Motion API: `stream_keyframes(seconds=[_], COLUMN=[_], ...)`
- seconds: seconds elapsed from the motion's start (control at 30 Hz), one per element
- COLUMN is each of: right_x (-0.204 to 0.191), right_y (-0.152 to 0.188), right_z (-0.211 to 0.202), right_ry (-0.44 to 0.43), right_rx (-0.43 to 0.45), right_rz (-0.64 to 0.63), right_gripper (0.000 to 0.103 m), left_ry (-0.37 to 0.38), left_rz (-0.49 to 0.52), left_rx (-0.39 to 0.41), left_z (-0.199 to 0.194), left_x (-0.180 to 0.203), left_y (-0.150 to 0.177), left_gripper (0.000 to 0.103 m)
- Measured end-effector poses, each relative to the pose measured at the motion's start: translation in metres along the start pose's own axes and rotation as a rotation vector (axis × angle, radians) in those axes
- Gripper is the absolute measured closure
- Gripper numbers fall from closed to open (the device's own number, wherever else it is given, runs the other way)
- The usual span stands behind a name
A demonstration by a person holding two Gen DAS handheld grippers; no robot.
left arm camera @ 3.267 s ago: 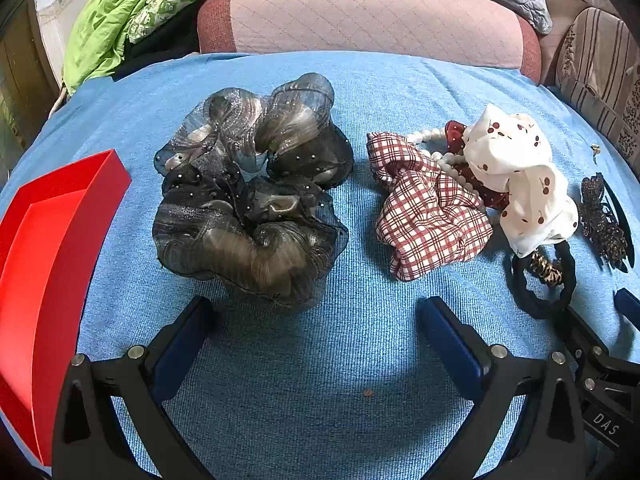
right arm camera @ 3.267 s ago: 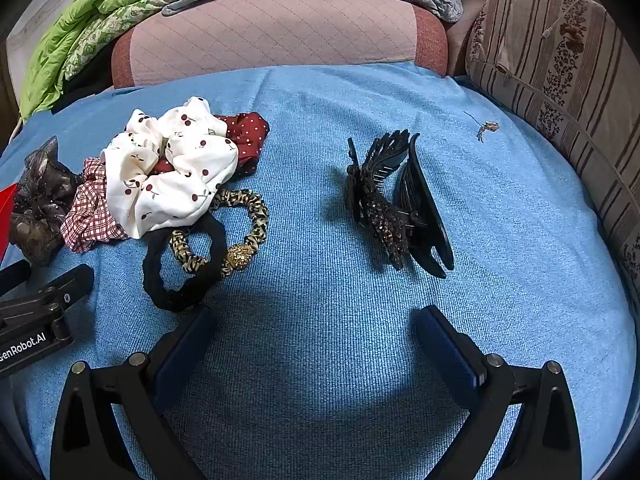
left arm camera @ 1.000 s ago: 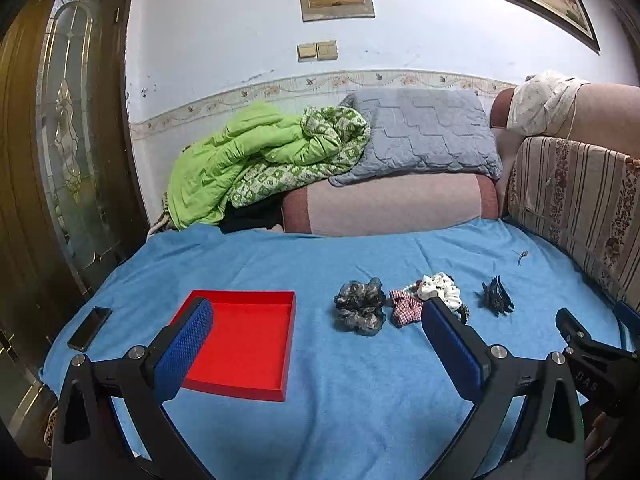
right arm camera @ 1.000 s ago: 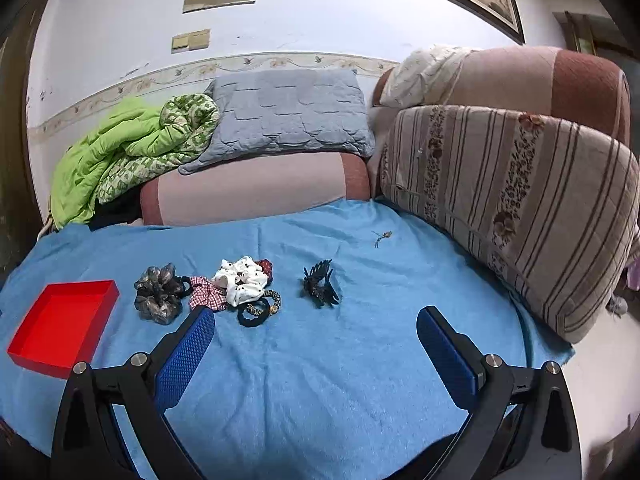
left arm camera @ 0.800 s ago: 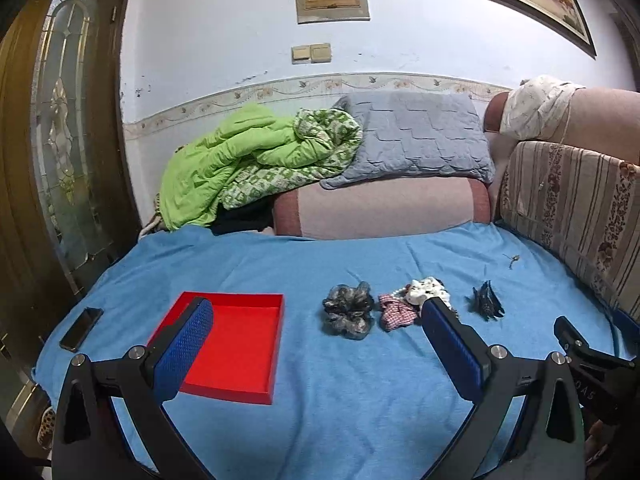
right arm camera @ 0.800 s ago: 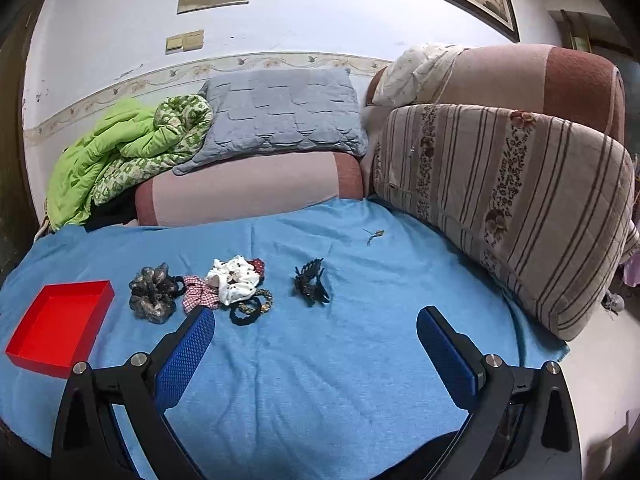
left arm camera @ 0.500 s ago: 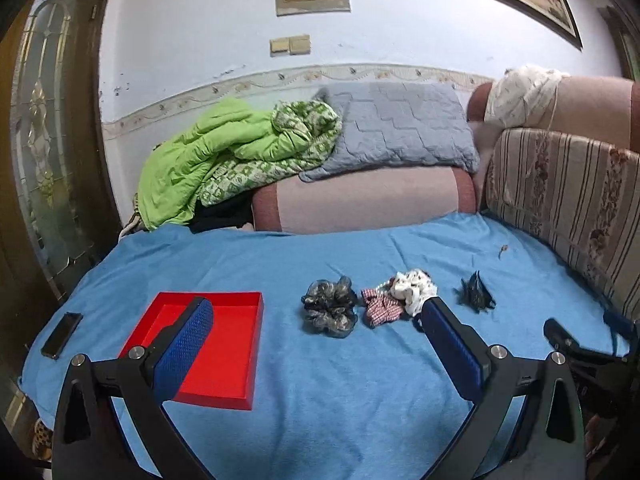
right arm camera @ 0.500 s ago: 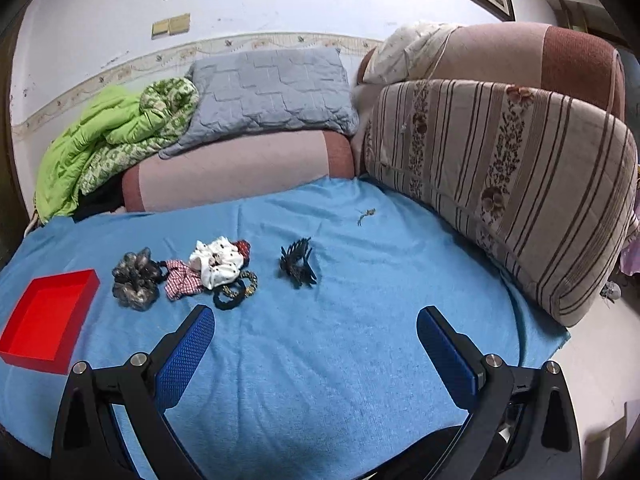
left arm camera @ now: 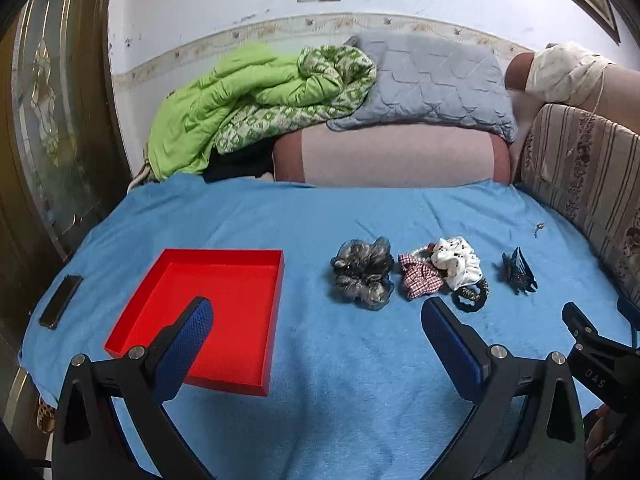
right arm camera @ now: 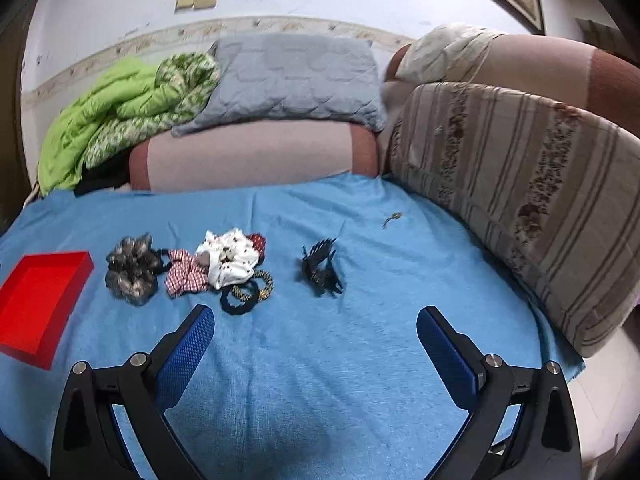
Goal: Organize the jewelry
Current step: 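Move both tools toward the row of scrunchies on the bedspread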
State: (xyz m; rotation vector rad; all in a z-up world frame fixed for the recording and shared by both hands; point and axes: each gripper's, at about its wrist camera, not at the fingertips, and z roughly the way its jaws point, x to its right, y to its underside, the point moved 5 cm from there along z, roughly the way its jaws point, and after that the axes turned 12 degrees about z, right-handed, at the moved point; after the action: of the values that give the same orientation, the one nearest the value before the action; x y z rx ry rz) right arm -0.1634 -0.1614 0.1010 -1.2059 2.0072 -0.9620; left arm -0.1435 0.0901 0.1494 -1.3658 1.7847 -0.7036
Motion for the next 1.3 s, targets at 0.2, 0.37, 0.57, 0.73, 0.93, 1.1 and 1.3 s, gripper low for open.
stream_keyframes(seconds=[0.2,0.37,0.57,0.73,0.93,1.1,1.3], right_x=[-0.01,-0.021,-0.036,-0.044,-0.052,-0.057,-0.057], right_y=[0.002,0.002,0.007,0.011,0.015,0.018,0.021], right_z=[0.006,0.009,0.015,0.022,0.027,0.031,0.033], right_ry=[-0.016,-0.054,-0.082,-0.084,-0.086,-0.094,-0.097], right_rx=[-0.021,-0.057,-0.113,-0.152,-0.184,-0.212,-0.223], right_rz=[-0.031,-0.054,-0.078,-0.09,-0.094,-0.089,-0.09], right_gripper=[0.0,0.0,0.0,0.0,0.0,0.0,0.0], left_ry=[0.017,0.023,0.054,0.093,0.128,0.136,0.142], left_rz=[0.013,0.028,0.008,-0.02,-0.047,-0.051,-0.05], left_rx=[-0.044,-0.074,-0.125,-0.17,-0.202,-0.219,-0.236], left_z=[0.013,0.019,0.03,0.04,0.05,0.054,0.057], left_x=[0.003,0.007,0.004,0.0,-0.006,-0.008,-0.005], left_y=[0.004,0.011,0.018,0.026,0.032,0.035,0.038], left_gripper=[0.0,0.0,0.0,0.0,0.0,0.0,0.0])
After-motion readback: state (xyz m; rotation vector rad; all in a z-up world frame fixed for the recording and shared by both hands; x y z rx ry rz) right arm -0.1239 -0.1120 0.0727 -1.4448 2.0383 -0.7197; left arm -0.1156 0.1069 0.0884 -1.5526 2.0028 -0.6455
